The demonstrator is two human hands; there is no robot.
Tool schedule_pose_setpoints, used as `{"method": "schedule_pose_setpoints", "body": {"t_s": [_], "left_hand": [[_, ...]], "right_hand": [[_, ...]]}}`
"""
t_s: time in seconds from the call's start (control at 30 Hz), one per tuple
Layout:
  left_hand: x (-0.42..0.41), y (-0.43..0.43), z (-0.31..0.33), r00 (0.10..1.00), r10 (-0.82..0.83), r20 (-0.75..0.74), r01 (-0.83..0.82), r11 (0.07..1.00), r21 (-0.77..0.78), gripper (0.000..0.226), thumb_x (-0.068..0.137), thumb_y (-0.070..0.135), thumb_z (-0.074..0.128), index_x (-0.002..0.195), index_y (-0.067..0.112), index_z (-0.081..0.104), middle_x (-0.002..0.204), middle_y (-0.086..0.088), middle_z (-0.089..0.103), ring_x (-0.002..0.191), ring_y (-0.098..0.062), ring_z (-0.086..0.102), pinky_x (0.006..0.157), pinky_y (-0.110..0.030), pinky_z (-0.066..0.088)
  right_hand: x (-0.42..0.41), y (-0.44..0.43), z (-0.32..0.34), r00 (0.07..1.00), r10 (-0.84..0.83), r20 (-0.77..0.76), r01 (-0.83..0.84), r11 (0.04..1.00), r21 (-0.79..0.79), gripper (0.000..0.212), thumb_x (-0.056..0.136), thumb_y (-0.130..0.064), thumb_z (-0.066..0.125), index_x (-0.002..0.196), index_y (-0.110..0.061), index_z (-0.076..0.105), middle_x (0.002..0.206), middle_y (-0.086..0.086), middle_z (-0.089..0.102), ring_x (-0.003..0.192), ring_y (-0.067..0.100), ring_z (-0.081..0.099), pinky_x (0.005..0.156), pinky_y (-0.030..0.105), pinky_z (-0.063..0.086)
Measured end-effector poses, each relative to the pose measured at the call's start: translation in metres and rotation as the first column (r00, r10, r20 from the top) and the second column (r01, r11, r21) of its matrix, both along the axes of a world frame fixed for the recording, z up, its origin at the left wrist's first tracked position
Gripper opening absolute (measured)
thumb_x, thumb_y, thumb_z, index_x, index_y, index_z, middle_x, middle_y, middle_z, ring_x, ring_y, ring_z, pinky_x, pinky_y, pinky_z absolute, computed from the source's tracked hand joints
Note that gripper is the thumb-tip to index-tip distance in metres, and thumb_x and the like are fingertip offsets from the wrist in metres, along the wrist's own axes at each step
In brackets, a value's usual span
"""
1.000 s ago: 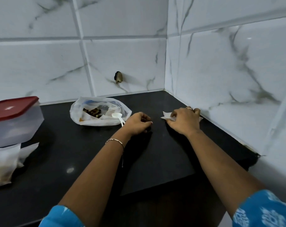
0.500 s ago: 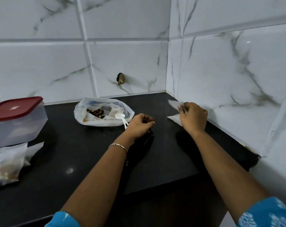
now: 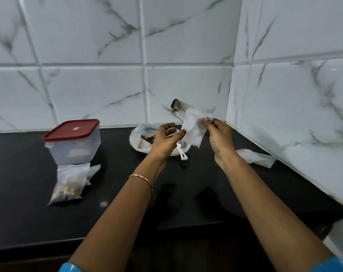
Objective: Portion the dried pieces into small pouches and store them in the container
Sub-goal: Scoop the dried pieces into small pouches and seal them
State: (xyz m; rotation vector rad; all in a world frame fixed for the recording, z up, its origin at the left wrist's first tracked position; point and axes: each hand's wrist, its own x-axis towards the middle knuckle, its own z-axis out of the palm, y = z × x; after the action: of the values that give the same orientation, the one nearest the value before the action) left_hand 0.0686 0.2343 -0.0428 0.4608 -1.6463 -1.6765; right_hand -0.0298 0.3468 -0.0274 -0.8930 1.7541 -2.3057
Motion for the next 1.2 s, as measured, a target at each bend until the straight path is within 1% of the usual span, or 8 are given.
{"method": "schedule_pose_setpoints", "body": {"t_s": [0.17, 0.33, 0.67, 0.8, 0.9, 1.0, 1.1, 1.2], "left_hand": [[0.042, -0.035, 0.0, 0.996, -0.092, 0.009, 0.092, 0.994, 0.052, 0.015, 0.092, 0.014, 0.064, 0.106, 0.012, 0.062, 0.088, -0.001, 0.065, 0.079, -0.011, 0.062, 0.075, -0.027, 0.052], [0.07, -0.073, -0.006, 1.0, 0.03, -0.01, -0.029, 0.999, 0.037, 0.009, 0.086, 0.004, 0.069, 0.092, 0.009, 0.063, 0.073, -0.002, 0.064, 0.068, -0.011, 0.062, 0.063, -0.021, 0.056], [0.074, -0.113, -0.035, 0.97, 0.219, 0.104, -0.209, 0.973, -0.098, 0.015, 0.088, 0.006, 0.068, 0.099, 0.009, 0.058, 0.084, -0.003, 0.062, 0.069, -0.012, 0.06, 0.054, -0.019, 0.049], [0.07, -0.119, -0.039, 0.924, 0.311, 0.223, -0.238, 0.924, -0.301, 0.016, 0.089, 0.016, 0.067, 0.105, 0.017, 0.065, 0.088, -0.001, 0.064, 0.082, -0.016, 0.061, 0.076, -0.028, 0.051], [0.07, -0.116, -0.039, 0.884, 0.367, 0.289, -0.244, 0.891, -0.383, 0.029, 0.091, 0.016, 0.064, 0.12, 0.013, 0.063, 0.101, -0.002, 0.066, 0.091, -0.014, 0.06, 0.083, -0.022, 0.046], [0.072, -0.114, -0.037, 0.819, 0.513, 0.259, -0.312, 0.776, -0.549, 0.046, 0.084, 0.022, 0.069, 0.128, 0.018, 0.056, 0.12, -0.007, 0.058, 0.109, -0.02, 0.052, 0.095, -0.029, 0.043], [0.078, -0.103, -0.029, 0.755, 0.648, 0.096, -0.464, 0.633, -0.62, 0.035, 0.076, 0.032, 0.068, 0.108, 0.021, 0.058, 0.11, 0.0, 0.056, 0.105, -0.02, 0.048, 0.088, -0.036, 0.045], [0.081, -0.092, -0.023, 0.854, 0.513, 0.085, -0.408, 0.761, -0.504, 0.025, 0.079, 0.045, 0.069, 0.074, 0.025, 0.057, 0.073, 0.01, 0.058, 0.069, -0.01, 0.054, 0.066, -0.031, 0.046]], "right_hand": [[0.029, -0.04, -0.001, 0.986, 0.145, 0.086, -0.14, 0.988, -0.068, 0.01, 0.094, -0.015, 0.06, 0.091, -0.014, 0.07, 0.084, -0.003, 0.069, 0.074, 0.003, 0.063, 0.065, 0.018, 0.052], [0.043, -0.073, -0.006, 0.974, 0.2, 0.109, -0.196, 0.98, -0.043, 0.01, 0.088, -0.018, 0.069, 0.098, -0.016, 0.069, 0.09, -0.004, 0.073, 0.083, 0.006, 0.067, 0.07, 0.022, 0.051], [0.053, -0.097, -0.023, 0.95, 0.313, -0.004, -0.308, 0.936, 0.173, 0.005, 0.088, -0.014, 0.068, 0.086, -0.013, 0.073, 0.073, -0.001, 0.071, 0.064, 0.007, 0.063, 0.057, 0.017, 0.048], [0.053, -0.096, -0.024, 0.921, 0.39, -0.003, -0.377, 0.894, 0.243, 0.004, 0.085, -0.01, 0.071, 0.087, -0.011, 0.073, 0.073, 0.001, 0.071, 0.061, 0.004, 0.063, 0.055, 0.016, 0.049], [0.053, -0.094, -0.023, 0.919, 0.394, 0.031, -0.39, 0.89, 0.238, 0.011, 0.081, -0.002, 0.074, 0.09, -0.004, 0.071, 0.077, 0.007, 0.07, 0.061, 0.006, 0.063, 0.054, 0.016, 0.05], [0.053, -0.094, -0.024, 0.921, 0.39, 0.001, -0.378, 0.891, 0.254, 0.013, 0.081, 0.003, 0.072, 0.09, -0.005, 0.068, 0.082, 0.007, 0.069, 0.068, 0.01, 0.063, 0.057, 0.019, 0.052], [0.055, -0.096, -0.025, 0.918, 0.394, -0.037, -0.372, 0.892, 0.259, 0.017, 0.083, 0.005, 0.068, 0.087, -0.011, 0.067, 0.083, 0.001, 0.069, 0.074, 0.008, 0.064, 0.061, 0.019, 0.053], [0.061, -0.097, -0.024, 0.905, 0.422, -0.047, -0.401, 0.887, 0.229, 0.02, 0.081, 0.006, 0.071, 0.087, -0.012, 0.063, 0.081, 0.002, 0.068, 0.071, 0.009, 0.064, 0.06, 0.018, 0.053]]}}
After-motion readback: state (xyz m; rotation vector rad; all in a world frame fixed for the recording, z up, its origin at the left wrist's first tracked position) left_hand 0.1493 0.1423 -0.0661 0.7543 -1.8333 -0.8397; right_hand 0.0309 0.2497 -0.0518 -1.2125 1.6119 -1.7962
